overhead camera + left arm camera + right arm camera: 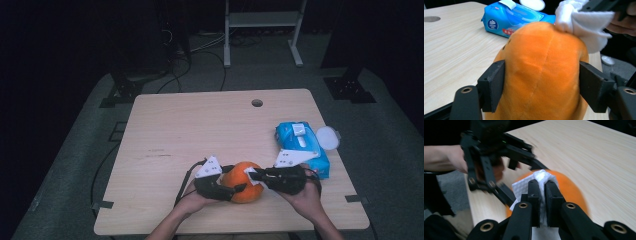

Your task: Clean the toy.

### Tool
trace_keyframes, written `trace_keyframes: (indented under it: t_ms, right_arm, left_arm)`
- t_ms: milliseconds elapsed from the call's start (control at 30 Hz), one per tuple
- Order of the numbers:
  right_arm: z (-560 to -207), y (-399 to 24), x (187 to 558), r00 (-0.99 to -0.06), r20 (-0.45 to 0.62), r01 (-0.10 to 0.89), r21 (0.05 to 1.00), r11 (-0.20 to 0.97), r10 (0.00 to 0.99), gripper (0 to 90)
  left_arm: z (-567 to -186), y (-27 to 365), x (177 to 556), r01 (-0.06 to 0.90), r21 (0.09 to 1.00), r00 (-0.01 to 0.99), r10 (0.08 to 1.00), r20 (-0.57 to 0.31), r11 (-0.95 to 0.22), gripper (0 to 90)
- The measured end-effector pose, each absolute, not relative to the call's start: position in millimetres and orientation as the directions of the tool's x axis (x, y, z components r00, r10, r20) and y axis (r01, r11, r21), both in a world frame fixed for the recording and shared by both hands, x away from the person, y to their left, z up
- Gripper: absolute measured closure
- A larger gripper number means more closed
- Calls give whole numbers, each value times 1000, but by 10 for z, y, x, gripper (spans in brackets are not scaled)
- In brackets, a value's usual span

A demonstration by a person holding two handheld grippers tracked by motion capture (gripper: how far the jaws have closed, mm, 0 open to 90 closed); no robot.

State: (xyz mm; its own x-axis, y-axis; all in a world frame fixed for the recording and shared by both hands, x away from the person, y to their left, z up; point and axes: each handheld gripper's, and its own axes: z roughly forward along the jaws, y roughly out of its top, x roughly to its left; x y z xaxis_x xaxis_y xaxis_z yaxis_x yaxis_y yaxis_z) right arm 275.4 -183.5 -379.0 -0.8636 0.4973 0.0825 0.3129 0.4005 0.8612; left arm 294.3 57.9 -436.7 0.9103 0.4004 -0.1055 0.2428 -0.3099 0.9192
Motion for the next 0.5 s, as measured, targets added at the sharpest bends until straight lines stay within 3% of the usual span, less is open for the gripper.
trace_keyframes:
  t_ms: [167, 500]
  right_arm:
    - [-3786, -1615, 2689, -884, 17, 258, 851, 458, 467, 831]
    - [-3826, -2006, 2852, -817, 54, 325, 866, 381, 575, 831]
  left_arm:
    - [-4370, 489, 2850, 176, 921, 928, 369, -38, -347, 255]
    - [-4378, 594, 2937, 219, 926, 919, 383, -91, -307, 265]
